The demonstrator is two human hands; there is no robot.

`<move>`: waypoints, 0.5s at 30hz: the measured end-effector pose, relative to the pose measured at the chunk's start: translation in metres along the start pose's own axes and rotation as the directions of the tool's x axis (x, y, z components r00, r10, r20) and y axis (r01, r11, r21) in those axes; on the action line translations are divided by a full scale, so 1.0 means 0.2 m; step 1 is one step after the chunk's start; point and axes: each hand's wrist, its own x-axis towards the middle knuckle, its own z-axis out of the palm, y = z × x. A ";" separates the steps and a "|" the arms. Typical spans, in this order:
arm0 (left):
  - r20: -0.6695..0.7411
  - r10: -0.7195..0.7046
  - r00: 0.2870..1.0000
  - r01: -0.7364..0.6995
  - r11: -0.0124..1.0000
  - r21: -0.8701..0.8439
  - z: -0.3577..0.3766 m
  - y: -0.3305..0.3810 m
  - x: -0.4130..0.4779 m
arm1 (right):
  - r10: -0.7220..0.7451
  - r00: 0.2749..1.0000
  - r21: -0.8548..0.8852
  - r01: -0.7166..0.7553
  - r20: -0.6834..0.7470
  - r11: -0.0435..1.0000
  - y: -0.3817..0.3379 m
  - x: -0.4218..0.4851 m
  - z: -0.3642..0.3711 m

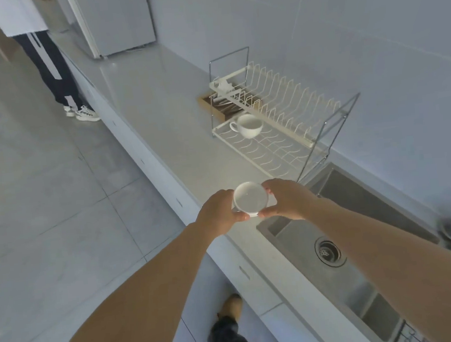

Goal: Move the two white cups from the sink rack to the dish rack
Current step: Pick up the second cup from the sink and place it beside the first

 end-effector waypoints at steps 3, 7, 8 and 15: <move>0.009 0.011 1.000 -0.011 1.000 0.014 -0.07 -0.04 0.19 | 0.023 1.000 0.016 -0.023 -0.011 1.000 0.05 0.19 -0.02; 0.042 0.026 0.999 -0.027 0.999 0.029 -0.16 -0.07 0.47 | 0.063 0.998 0.042 -0.063 -0.006 0.997 0.12 0.44 -0.07; 0.046 0.034 0.998 -0.035 0.999 0.031 -0.19 -0.07 0.54 | 0.078 0.997 0.056 -0.077 -0.009 0.995 0.13 0.49 -0.08; 0.079 0.119 0.990 -0.121 0.993 0.013 -0.26 -0.03 0.92 | 0.218 0.974 0.160 -0.204 -0.070 0.966 0.26 0.71 -0.16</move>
